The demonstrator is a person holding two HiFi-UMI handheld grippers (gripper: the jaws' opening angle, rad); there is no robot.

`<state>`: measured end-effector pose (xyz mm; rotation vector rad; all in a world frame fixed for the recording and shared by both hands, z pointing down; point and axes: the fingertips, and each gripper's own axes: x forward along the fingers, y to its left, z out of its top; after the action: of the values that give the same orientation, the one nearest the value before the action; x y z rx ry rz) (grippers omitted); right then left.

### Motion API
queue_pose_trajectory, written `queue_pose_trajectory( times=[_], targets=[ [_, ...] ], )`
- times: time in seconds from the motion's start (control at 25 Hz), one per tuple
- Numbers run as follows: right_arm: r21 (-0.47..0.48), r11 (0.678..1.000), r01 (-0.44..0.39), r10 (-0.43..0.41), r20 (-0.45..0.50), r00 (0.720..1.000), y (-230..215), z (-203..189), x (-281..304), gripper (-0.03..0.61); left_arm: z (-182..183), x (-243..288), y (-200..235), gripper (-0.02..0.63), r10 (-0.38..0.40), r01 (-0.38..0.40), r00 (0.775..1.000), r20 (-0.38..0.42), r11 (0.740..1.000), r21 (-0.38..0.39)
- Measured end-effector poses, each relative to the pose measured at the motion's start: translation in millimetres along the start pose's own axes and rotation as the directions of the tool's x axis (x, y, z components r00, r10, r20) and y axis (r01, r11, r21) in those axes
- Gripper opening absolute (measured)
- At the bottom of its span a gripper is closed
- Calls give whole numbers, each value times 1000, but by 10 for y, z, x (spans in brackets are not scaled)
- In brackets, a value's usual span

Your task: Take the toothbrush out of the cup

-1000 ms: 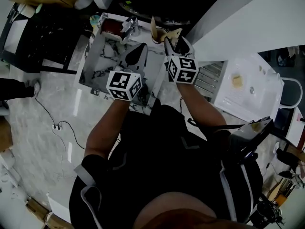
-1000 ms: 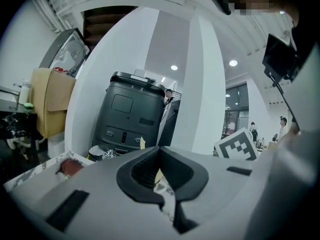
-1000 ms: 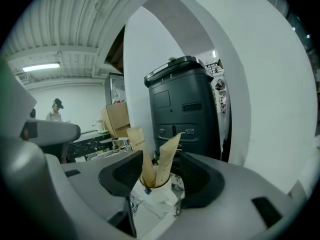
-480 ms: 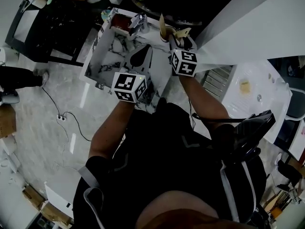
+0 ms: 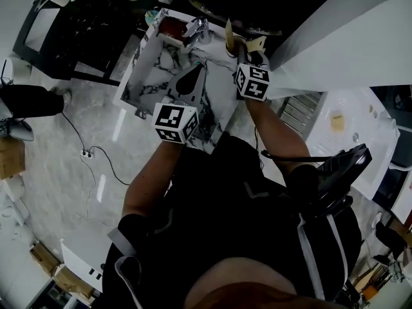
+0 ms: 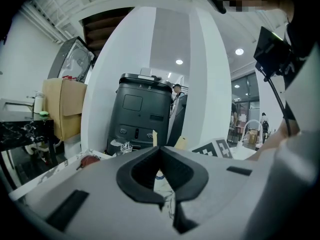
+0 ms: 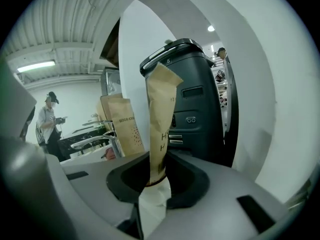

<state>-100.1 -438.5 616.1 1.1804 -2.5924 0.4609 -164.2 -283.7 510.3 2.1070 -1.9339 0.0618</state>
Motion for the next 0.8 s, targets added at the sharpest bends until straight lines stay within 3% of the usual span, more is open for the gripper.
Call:
queue_pose_trajectory(
  times=[0.44, 0.8],
  targets=[
    [-2, 1000, 14, -14, 15, 1000, 59, 65, -45, 60, 76, -102, 35, 6, -17, 17, 1000, 20, 1000, -8],
    [-10, 997, 76, -75, 82, 994, 118, 422, -318, 59, 231, -121, -38, 6, -142, 141, 990, 13, 988, 55]
  ],
)
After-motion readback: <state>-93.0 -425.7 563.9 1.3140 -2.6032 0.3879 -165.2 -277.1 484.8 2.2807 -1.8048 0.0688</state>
